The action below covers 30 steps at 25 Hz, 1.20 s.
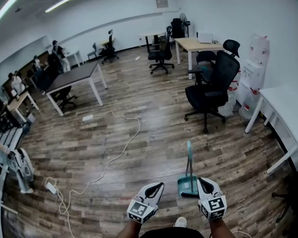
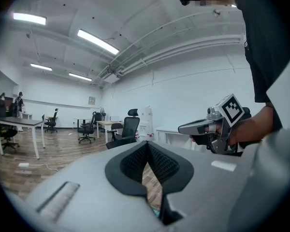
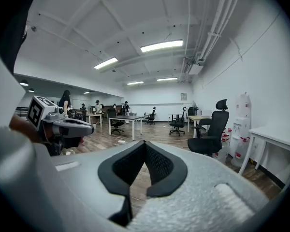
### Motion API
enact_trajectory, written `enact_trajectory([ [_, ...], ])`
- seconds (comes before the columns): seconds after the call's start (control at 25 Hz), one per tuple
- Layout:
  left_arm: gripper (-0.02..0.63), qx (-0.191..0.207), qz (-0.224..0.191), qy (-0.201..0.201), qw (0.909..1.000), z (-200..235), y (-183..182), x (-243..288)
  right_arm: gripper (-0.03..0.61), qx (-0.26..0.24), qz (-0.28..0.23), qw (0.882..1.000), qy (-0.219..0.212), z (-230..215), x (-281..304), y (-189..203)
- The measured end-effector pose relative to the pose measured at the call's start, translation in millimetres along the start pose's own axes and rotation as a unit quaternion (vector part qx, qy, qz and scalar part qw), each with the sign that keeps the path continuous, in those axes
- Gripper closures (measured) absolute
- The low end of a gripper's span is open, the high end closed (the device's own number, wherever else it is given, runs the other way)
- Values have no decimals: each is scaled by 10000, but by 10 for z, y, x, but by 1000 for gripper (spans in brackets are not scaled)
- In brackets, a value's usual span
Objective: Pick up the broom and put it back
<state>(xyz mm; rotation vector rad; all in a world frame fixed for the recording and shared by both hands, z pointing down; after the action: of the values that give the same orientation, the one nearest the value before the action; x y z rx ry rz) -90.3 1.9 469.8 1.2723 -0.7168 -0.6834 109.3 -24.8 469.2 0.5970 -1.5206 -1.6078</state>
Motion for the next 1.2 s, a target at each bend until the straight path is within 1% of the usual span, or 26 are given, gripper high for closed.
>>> enact_trajectory([
  [0.24, 594, -90, 68, -207, 9997, -7, 57, 201, 575, 1, -255, 9996, -119, -197, 141, -57],
  [0.36, 594, -96, 107, -257, 9996, -16, 74, 279, 575, 53, -240, 9995, -192, -262, 232, -7],
  [0.6, 594, -197, 229, -304, 9991, 117, 175, 350, 575, 241, -73, 9996, -152, -323, 395, 90],
  [1.0, 594, -274, 335, -188, 9989, 433, 290, 625, 575, 213, 360, 9991, -118, -377, 755, 425],
  [1.2, 594, -385, 509, -211, 9977, 577, 418, 755, 575, 141, 692, 9974, -112, -416, 925, 643],
])
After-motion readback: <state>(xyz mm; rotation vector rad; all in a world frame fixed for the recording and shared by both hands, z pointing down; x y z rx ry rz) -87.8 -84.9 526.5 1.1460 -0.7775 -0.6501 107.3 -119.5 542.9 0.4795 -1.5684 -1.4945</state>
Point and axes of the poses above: the fingertips, and each gripper's own axes: x forward along the fingers, z to its left, y out of its underside, the point moved 4 cm from there along -x, backward along the fingers, and after that the axes turned 9 degrees about -x, right-handed, at the moved point
